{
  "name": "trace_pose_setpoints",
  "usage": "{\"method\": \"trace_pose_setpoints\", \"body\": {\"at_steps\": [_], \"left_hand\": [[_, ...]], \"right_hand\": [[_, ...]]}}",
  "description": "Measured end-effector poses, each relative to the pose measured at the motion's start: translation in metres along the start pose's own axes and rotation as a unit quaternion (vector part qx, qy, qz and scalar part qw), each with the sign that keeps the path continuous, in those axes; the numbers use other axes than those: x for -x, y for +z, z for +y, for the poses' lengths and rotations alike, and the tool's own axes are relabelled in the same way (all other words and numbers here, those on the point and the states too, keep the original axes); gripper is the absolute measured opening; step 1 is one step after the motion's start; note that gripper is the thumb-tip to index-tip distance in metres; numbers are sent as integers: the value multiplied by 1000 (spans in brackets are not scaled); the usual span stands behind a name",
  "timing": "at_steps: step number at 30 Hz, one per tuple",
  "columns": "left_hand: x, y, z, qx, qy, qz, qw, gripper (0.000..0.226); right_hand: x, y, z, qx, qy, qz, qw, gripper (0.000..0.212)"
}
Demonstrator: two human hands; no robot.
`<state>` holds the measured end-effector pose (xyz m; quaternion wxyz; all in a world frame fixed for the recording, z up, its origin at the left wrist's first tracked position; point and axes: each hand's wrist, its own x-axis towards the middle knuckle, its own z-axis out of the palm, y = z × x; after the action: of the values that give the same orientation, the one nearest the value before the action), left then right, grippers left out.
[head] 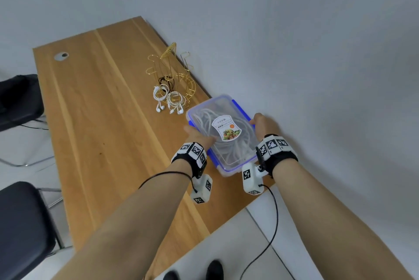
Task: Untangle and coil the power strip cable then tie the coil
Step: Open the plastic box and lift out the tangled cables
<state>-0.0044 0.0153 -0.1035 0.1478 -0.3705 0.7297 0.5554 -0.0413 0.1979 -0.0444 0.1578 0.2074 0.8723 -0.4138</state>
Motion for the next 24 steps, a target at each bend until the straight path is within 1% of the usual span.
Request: {"method": "trace_pose_setpoints", "body": {"at_steps": [1, 6, 8, 9, 11, 13, 15, 17, 20, 24], "left_hand": [[-2, 0, -2, 20, -2, -3, 1000, 77], [-2, -7, 2, 43, -18, -10, 999, 69], [0, -10, 1, 33, -28, -16, 999, 66], [1, -13, 0, 24, -30, -20, 999, 64], [1, -21, -3, 14, -29, -30, 999, 53], [1, -30, -9, 12, -26, -42, 999, 34], [-1, -39, -17, 15, -32, -53, 998, 24], [-2, -47, -23, 21, -42, -64, 997, 23], [-5, -61, -30, 24, -63, -86, 994, 22], [-9, -82, -43, 44, -92, -97, 990, 33]], "right_hand": [[-3, 2, 2, 16, -3, 0, 1000, 35], [-4, 5, -3, 63, -15, -9, 998, 36], [-5, 6, -3, 101, -12, -13, 995, 31], [-3, 6, -2, 98, 0, -19, 995, 27], [1, 8, -1, 95, 34, -31, 994, 24], [5, 12, -2, 114, 38, -50, 992, 26], [9, 19, -3, 127, 35, -69, 989, 27], [10, 27, -5, 128, 19, -75, 989, 28], [13, 36, -8, 96, 23, -80, 992, 27], [14, 54, -5, 62, 30, -103, 992, 22]]}}
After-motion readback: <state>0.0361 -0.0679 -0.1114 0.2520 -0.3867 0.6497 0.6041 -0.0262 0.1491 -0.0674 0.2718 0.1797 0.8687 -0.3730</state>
